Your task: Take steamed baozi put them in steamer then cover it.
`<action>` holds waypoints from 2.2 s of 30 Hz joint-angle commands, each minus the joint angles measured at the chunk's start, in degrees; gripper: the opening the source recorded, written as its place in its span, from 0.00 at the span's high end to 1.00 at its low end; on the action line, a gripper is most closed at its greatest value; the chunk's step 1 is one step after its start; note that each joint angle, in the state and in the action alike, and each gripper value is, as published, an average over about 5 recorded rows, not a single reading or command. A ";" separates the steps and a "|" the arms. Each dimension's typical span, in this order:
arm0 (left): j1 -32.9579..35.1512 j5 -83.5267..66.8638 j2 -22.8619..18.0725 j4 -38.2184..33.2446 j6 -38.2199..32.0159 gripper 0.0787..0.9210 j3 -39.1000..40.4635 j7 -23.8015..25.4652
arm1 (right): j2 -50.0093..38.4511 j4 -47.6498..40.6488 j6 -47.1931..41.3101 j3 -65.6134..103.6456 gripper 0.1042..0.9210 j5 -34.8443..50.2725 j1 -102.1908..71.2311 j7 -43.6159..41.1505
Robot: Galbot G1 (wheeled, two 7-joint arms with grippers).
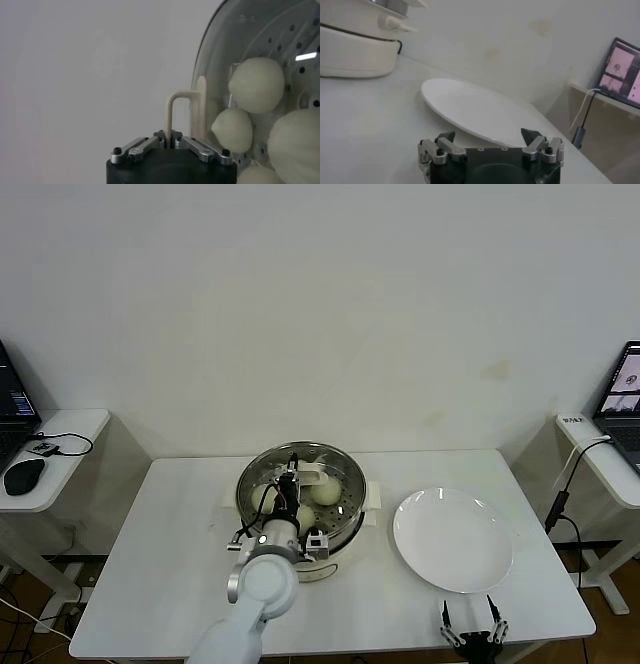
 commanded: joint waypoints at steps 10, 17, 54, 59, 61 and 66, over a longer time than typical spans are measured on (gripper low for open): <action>0.01 -0.34 -0.38 0.83 0.01 0.93 -0.01 0.09 | 0.00 0.00 0.04 -0.28 0.12 -0.17 -0.21 -0.17; 0.13 -0.29 -0.65 0.95 -0.46 0.93 -0.32 -0.65 | -0.01 0.04 0.09 -0.64 0.12 -0.39 -0.37 -0.21; 42.89 -87.76 9.34 -13.96 -37.05 0.12 -25.07 -32.74 | -1.77 5.57 0.35 -2.44 0.12 3.57 -3.53 -2.56; 44.96 -98.66 8.00 -14.45 -36.22 0.12 -25.23 -33.02 | -4.11 9.24 -1.14 -3.56 0.12 8.67 -5.90 -4.68; 45.44 -100.11 7.53 -14.89 -36.13 0.12 -25.40 -33.19 | -4.95 10.68 -2.15 -3.86 0.12 10.63 -6.77 -5.77; 46.63 -101.04 5.87 -14.69 -34.64 0.12 -25.00 -33.64 | -6.47 13.01 -4.08 -4.72 0.12 13.04 -8.07 -7.96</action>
